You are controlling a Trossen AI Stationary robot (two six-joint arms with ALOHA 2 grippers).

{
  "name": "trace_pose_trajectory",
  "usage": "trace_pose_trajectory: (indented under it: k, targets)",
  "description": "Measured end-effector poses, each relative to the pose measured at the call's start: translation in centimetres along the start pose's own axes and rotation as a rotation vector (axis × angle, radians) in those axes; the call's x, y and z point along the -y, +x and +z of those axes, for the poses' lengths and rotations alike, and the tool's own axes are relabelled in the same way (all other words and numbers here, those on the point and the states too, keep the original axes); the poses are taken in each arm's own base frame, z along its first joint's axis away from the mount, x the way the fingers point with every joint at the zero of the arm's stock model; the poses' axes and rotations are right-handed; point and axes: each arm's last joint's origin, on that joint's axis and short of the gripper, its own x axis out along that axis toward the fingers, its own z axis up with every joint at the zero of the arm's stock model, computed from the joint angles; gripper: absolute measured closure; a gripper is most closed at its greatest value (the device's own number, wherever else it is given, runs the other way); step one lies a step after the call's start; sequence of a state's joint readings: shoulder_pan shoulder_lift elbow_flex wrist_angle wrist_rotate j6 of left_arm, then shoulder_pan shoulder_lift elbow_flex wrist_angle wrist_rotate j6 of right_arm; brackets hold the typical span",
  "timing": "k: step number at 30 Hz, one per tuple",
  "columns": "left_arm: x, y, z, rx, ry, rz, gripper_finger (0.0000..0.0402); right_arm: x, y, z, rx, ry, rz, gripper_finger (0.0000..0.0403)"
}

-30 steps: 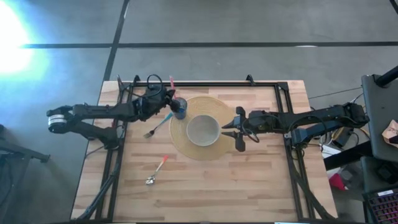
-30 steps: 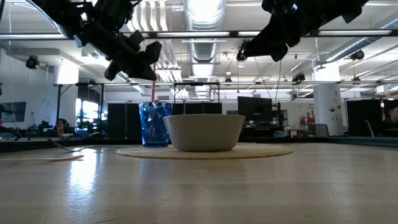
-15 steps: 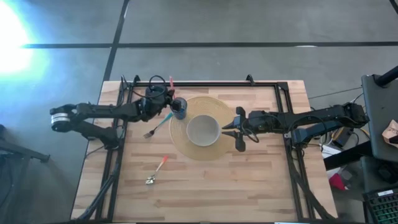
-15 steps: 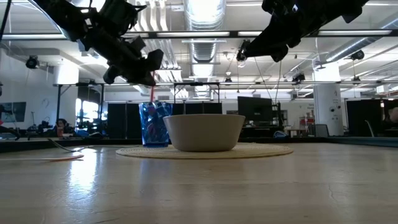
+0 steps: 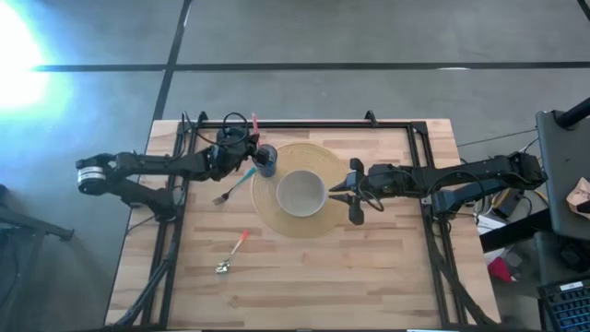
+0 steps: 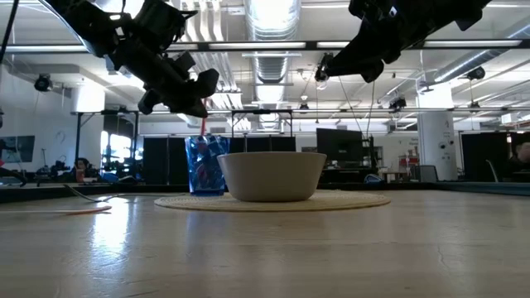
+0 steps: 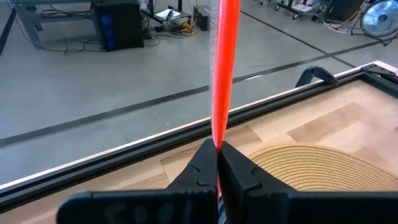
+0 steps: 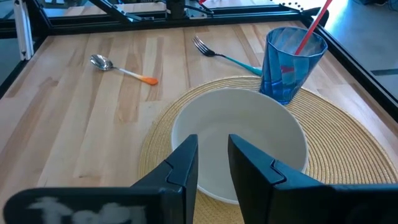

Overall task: Pick & Place Utensil
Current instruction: Put the orange straw into the blue cup on the brown mat

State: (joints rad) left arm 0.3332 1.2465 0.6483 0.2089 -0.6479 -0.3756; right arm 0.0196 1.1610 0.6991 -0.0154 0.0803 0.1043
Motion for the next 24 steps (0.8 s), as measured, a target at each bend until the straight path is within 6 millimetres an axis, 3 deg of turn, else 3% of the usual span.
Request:
trace_pose_trajectory:
  k: [11, 24]
  targets:
    - [0.0, 0.0, 0.0, 0.0, 0.018, 0.0, 0.0329, 0.01, 0.0, -0.06, -0.005, 0.0, -0.001, 0.0308]
    - [0.01, -0.04, 0.03, -0.006, 0.018, -0.016, 0.0257, 0.01, 0.01, -0.07, -0.006, 0.0, -0.001, 0.0331]
